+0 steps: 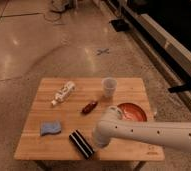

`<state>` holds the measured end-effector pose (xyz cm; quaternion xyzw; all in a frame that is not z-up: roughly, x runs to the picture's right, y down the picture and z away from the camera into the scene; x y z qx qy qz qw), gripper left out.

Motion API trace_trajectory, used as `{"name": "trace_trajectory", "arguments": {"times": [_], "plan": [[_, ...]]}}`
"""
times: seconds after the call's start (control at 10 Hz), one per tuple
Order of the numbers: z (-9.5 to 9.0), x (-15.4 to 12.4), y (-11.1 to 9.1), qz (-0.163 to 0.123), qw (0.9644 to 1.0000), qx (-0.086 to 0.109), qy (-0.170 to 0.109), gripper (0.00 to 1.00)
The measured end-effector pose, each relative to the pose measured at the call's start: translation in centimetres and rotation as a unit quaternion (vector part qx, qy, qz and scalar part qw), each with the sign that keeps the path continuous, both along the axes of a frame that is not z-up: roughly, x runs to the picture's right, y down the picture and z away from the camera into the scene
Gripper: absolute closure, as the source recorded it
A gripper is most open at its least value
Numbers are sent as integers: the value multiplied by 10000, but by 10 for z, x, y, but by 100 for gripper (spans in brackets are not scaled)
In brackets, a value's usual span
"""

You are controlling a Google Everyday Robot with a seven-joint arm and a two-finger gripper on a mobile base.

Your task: Push the eraser across the table

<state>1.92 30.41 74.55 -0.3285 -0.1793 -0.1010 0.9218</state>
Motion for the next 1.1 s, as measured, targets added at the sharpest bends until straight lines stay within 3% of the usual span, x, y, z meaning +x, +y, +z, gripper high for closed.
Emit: {"name": "trace_trajectory", "arguments": {"times": [0.6, 1.1], "plan": [[-3, 19, 8, 244, 9996, -29, 134, 98], [-3, 19, 8, 237, 9996, -29, 128, 48]]}}
